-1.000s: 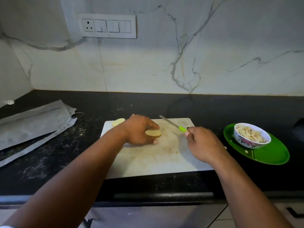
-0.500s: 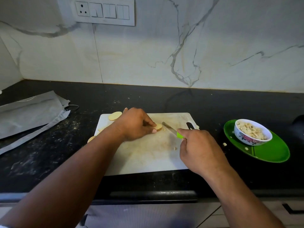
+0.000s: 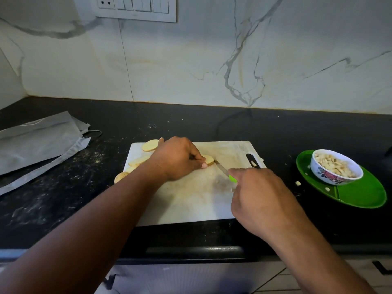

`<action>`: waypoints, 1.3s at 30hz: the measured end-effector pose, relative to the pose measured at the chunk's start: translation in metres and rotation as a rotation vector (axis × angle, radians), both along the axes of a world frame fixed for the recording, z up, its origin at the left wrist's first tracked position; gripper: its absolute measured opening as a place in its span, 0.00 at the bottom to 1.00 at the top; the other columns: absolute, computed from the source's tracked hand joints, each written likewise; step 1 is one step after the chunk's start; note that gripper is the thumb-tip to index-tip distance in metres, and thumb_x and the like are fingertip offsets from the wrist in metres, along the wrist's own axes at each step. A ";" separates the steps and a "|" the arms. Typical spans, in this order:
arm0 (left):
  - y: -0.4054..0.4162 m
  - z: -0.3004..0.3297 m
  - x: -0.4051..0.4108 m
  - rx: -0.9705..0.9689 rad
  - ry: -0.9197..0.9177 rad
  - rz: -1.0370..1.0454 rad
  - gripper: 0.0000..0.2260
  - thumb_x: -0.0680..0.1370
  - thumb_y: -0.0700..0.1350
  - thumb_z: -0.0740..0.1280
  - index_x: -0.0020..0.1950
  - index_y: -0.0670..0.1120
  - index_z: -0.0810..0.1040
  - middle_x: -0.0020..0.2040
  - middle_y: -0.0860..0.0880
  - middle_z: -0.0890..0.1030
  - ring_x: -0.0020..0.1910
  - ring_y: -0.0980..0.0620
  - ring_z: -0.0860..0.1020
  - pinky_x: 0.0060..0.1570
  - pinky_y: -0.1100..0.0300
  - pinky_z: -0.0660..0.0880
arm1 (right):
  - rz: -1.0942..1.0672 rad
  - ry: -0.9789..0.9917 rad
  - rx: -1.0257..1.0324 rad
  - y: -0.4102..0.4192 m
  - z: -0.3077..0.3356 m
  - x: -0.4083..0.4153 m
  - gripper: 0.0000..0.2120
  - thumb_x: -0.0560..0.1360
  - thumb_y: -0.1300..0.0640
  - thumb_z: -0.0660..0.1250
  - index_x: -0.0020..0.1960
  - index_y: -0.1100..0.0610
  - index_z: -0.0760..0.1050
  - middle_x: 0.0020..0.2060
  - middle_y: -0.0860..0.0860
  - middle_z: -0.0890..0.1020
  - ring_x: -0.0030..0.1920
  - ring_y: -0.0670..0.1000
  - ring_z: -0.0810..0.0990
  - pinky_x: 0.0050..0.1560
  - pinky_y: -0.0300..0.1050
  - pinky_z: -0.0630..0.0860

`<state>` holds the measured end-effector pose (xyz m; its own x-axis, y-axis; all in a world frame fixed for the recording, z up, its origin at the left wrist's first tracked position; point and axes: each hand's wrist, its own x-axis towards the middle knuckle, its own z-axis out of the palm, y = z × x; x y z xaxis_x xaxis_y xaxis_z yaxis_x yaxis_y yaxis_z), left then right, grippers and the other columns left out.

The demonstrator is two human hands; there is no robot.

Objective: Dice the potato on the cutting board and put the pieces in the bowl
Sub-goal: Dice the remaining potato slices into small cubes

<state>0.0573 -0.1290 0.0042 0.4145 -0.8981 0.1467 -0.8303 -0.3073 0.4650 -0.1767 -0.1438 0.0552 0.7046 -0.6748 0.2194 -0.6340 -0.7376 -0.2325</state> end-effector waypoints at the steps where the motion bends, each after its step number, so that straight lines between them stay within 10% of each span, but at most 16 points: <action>1: 0.000 0.000 0.000 0.003 0.000 -0.003 0.07 0.76 0.61 0.74 0.50 0.62 0.87 0.53 0.67 0.84 0.58 0.60 0.78 0.76 0.30 0.56 | -0.007 0.004 0.009 0.005 0.003 -0.006 0.19 0.77 0.57 0.61 0.67 0.46 0.75 0.52 0.47 0.82 0.45 0.48 0.79 0.40 0.35 0.72; 7: 0.003 0.000 0.001 -0.002 0.014 -0.003 0.07 0.75 0.61 0.75 0.50 0.62 0.87 0.53 0.67 0.84 0.59 0.60 0.78 0.77 0.30 0.53 | -0.042 0.022 -0.095 0.005 0.012 0.005 0.16 0.74 0.59 0.60 0.58 0.49 0.77 0.36 0.46 0.71 0.34 0.47 0.70 0.30 0.36 0.63; 15: 0.005 0.001 -0.005 0.001 0.037 -0.008 0.05 0.74 0.63 0.75 0.47 0.65 0.87 0.52 0.69 0.84 0.59 0.61 0.78 0.77 0.32 0.53 | 0.002 0.000 0.014 0.007 -0.007 0.018 0.23 0.75 0.60 0.61 0.69 0.49 0.72 0.52 0.49 0.81 0.49 0.49 0.80 0.47 0.40 0.77; 23: 0.006 0.001 -0.009 -0.003 0.031 -0.029 0.07 0.73 0.64 0.75 0.48 0.65 0.87 0.54 0.68 0.84 0.61 0.60 0.77 0.76 0.29 0.50 | 0.028 0.089 -0.034 0.024 0.005 -0.006 0.20 0.76 0.57 0.60 0.67 0.47 0.71 0.39 0.45 0.71 0.39 0.47 0.71 0.39 0.35 0.70; 28: 0.010 0.001 -0.008 -0.011 -0.005 -0.002 0.11 0.71 0.66 0.76 0.44 0.61 0.88 0.49 0.65 0.85 0.57 0.61 0.78 0.79 0.34 0.46 | -0.044 0.016 -0.103 0.016 0.011 0.005 0.20 0.77 0.57 0.60 0.68 0.47 0.71 0.50 0.47 0.80 0.42 0.48 0.74 0.40 0.36 0.70; 39: 0.007 0.002 -0.008 0.011 -0.019 0.008 0.08 0.74 0.64 0.74 0.45 0.62 0.87 0.48 0.67 0.84 0.58 0.60 0.77 0.77 0.29 0.43 | 0.022 0.142 0.002 0.026 0.006 -0.006 0.24 0.75 0.56 0.61 0.70 0.47 0.67 0.43 0.47 0.73 0.43 0.49 0.74 0.44 0.38 0.71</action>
<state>0.0496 -0.1215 0.0066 0.4190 -0.8964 0.1449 -0.8363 -0.3189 0.4459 -0.1828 -0.1176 0.0610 0.7428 -0.6595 0.1152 -0.6446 -0.7510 -0.1428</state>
